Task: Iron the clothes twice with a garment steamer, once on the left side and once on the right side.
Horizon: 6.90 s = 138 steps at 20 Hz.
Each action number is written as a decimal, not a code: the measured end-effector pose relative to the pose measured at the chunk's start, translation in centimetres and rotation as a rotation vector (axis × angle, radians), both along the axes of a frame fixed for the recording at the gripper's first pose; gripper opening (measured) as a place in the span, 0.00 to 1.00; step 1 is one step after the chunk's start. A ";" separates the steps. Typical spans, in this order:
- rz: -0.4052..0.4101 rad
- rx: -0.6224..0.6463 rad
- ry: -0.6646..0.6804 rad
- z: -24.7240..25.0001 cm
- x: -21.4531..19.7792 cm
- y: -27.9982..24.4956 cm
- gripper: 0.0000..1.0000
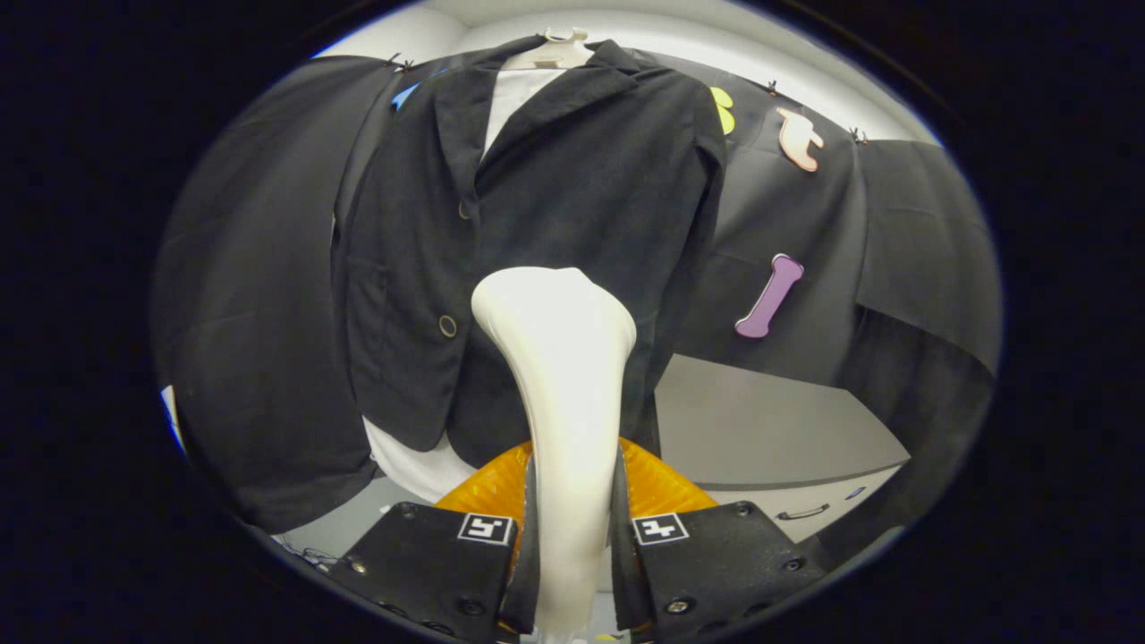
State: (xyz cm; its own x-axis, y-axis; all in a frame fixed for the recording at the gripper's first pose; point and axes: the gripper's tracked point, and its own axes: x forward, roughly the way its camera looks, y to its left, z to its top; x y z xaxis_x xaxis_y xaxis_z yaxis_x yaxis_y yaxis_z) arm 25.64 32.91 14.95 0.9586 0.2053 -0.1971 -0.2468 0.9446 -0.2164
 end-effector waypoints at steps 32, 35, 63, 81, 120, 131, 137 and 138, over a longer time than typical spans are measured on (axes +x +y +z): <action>0.003 -0.018 0.248 -13.1 1.2 -1.0 0.36; 0.028 -0.006 0.213 -9.9 0.3 -0.4 0.36; 0.236 0.104 -0.228 26.5 -3.4 17.9 0.36; 0.129 0.022 -0.179 20.2 0.3 19.8 0.35; 0.132 -0.183 0.170 -9.7 -1.0 15.2 0.36; 0.135 -0.205 0.253 -13.8 -1.4 14.1 0.35; 0.155 -0.165 0.243 -12.9 -2.6 12.6 0.35; 0.157 -0.148 0.239 -12.5 -2.7 12.0 0.35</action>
